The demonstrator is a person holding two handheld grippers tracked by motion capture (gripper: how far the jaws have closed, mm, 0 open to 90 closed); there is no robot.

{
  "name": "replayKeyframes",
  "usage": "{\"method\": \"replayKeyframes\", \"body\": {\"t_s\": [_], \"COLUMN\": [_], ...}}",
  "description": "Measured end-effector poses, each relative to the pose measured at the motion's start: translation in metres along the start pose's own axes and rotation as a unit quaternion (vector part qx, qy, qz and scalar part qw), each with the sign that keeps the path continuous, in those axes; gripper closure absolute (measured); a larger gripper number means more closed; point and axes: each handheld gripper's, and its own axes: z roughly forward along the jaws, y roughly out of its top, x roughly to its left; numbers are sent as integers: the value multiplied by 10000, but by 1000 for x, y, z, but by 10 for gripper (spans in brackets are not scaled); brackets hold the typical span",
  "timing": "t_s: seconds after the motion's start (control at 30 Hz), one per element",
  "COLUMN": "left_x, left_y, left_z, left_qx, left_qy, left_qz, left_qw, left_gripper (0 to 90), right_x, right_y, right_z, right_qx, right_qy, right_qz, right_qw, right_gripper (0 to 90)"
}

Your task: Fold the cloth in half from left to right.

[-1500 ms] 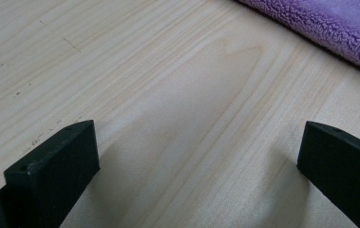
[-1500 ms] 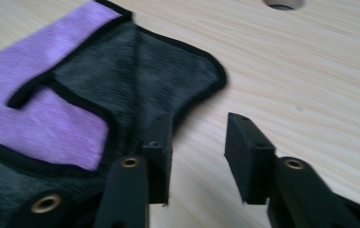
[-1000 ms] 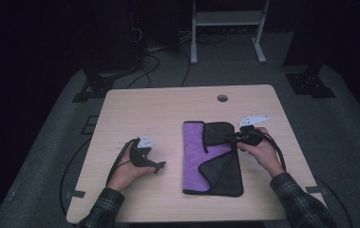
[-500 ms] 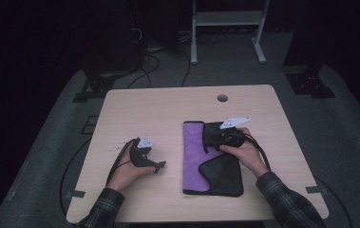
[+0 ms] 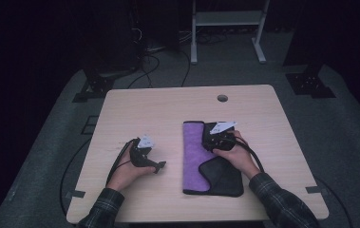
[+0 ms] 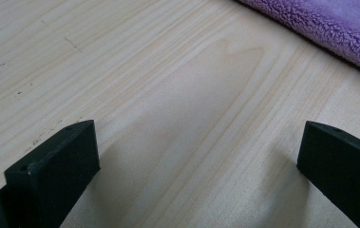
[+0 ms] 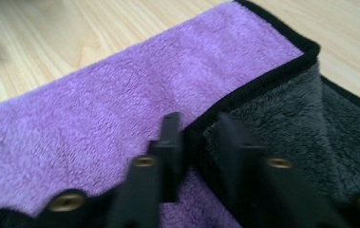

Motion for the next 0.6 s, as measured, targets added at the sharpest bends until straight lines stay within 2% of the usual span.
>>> {"method": "replayKeyframes", "body": {"t_s": [0.17, 0.33, 0.53, 0.6], "left_x": [0, 0, 0, 0], "left_y": [0, 0, 0, 0], "left_z": [0, 0, 0, 0], "left_qx": [1, 1, -11, -11], "left_qy": [-2, -1, 2, 2], "left_qz": [-11, -11, -30, -30], "left_qw": [10000, 10000, 10000, 10000], "left_gripper": [0, 0, 0, 0], "right_x": [-4, -10, -22, -28], "right_y": [2, 6, 16, 19], "right_z": [-5, -13, -28, -33], "right_qx": [-137, -210, -384, -434], "right_qy": [27, -5, -192, -363], "right_qz": [126, 197, 302, 335], "right_qw": [9998, 9996, 9986, 9978], "right_gripper": [851, 862, 863, 863]}}
